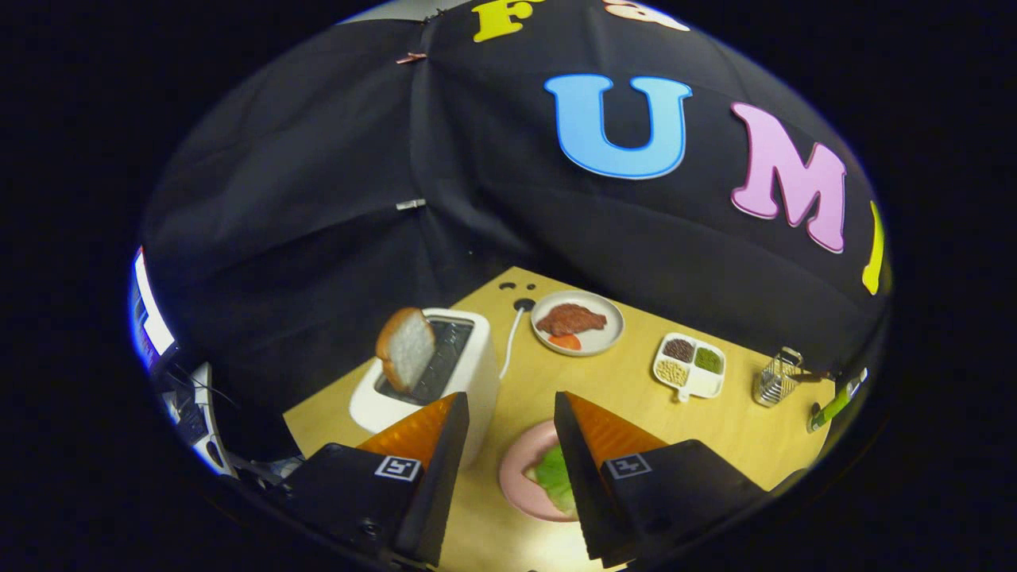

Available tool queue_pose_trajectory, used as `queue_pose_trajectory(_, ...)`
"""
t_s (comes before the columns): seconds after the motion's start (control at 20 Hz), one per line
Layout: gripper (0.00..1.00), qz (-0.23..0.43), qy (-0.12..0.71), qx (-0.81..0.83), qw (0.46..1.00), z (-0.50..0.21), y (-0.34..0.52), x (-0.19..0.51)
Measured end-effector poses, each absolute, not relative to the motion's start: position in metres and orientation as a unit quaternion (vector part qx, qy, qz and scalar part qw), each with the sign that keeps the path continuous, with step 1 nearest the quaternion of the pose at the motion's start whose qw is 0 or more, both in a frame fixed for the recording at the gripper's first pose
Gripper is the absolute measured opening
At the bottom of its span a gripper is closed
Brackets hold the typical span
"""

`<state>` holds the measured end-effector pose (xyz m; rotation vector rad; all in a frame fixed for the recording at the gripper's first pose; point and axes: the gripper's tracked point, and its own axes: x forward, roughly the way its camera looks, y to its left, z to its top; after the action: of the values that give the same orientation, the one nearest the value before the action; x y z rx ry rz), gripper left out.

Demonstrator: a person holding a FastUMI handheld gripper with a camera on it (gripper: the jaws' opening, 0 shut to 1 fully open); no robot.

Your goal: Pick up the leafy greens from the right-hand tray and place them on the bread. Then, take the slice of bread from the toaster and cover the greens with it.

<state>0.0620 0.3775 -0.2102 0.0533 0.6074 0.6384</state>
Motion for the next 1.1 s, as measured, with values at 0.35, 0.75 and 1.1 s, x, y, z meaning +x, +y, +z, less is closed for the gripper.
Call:
queue_pose_trajectory(0.35, 0.69, 0.351, 0.288, 0.012, 0.891, -0.191, 0.482, 0.074)
queue_pose_trajectory(0.75, 0.71, 0.315, 0.361, -0.048, 0.876, -0.258, 0.526, 0.088)
queue_pose_trajectory(1.1, 0.28, 0.283, 0.412, -0.036, 0.865, -0.287, 0.530, 0.096)
